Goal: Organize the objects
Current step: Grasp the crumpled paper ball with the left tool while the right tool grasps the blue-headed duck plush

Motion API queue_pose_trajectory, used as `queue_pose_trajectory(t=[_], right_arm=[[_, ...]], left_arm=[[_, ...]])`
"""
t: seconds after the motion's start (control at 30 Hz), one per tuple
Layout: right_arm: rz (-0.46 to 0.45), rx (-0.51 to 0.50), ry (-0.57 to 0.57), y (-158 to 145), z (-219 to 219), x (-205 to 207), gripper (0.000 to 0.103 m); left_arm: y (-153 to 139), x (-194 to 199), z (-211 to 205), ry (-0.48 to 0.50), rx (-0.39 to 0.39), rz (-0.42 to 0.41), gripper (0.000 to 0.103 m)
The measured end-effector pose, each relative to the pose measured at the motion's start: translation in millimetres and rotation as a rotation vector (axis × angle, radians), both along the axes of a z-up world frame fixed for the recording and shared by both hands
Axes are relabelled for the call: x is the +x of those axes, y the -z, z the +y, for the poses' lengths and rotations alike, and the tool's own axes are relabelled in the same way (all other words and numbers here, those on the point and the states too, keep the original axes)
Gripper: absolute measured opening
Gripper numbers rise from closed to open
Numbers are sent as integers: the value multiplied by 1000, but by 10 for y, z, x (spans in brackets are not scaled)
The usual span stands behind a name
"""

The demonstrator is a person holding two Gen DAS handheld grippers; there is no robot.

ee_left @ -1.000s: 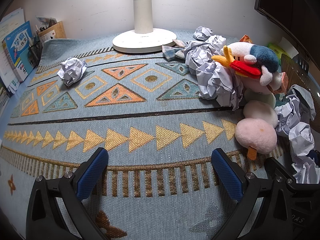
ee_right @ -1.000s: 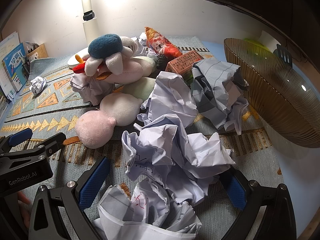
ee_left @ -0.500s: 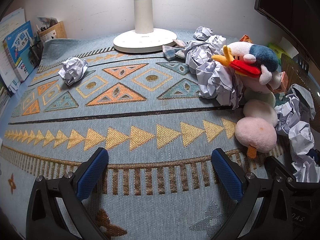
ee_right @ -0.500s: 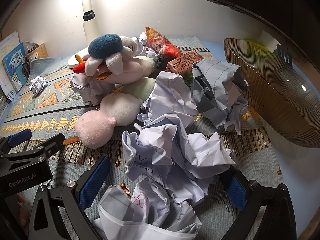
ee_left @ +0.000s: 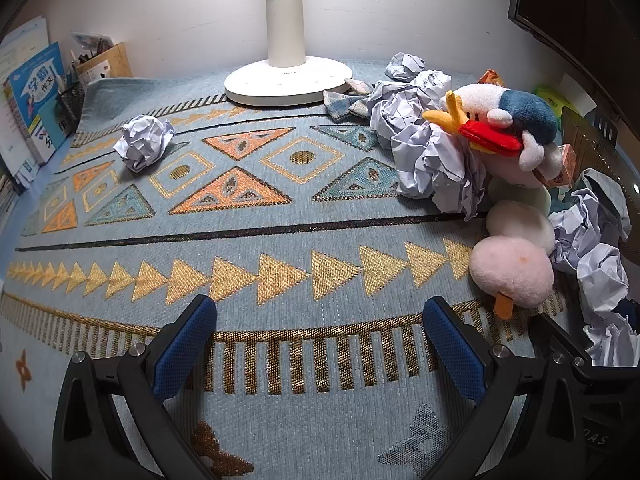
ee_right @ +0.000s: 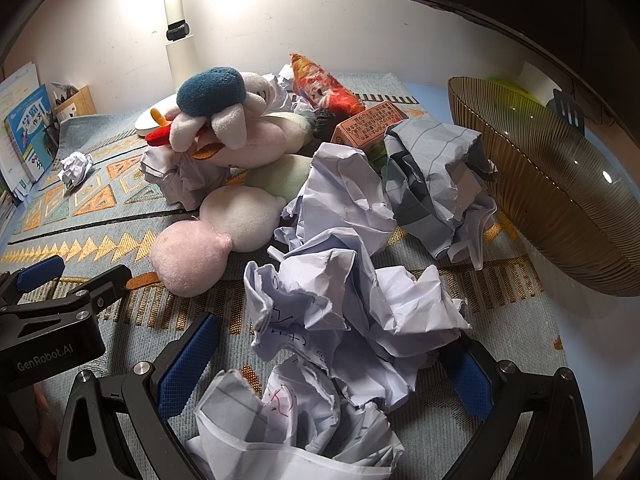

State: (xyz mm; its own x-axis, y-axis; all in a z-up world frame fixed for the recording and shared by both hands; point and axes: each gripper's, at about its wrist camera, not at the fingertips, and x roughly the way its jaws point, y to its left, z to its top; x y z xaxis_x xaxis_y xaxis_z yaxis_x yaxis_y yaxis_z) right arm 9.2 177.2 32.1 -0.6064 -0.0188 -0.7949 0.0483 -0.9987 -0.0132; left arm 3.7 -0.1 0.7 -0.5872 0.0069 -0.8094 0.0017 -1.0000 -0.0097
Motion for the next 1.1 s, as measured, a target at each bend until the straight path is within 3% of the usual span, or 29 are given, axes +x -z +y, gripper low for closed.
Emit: queue_pose_trajectory(t=[0.3, 0.43, 0.47, 0.53, 0.63, 0.7, 0.87, 1.0, 1.03, 1.1], right_arm=[[-1, 4, 35, -1, -45, -36, 103], [-34, -11, 9, -43, -63, 11, 103], [-39, -29, -20, -87, -81, 53, 103], [40, -50, -71, -264, -138, 195, 103], [197, 43, -160, -595, -320, 333, 103], [233, 95, -196, -736, -428, 265, 103], [202, 70, -170, -829, -479, -194, 103], [134, 32, -106, -767, -478, -533, 103], [121, 22, -94, -738, -471, -578, 103], [106, 12, -76, -710, -496, -678, 103]], left_arm=[[13, -28, -8, -1, -1, 0, 103], [-11, -115, -99, 60, -1, -29, 103], [-32, -135, -173, 35, 3, -31, 102], [-103, -167, -380, -49, 41, -1, 102], [-214, -250, -736, -183, 107, 36, 102], [-278, -316, -938, -262, 119, 73, 102], [-422, -666, -1254, -377, 13, 173, 102], [-405, -1081, -1351, -351, -49, 166, 102], [-370, -1179, -1367, -343, -74, 147, 98], [-307, -1306, -1342, -341, -151, 122, 71]])
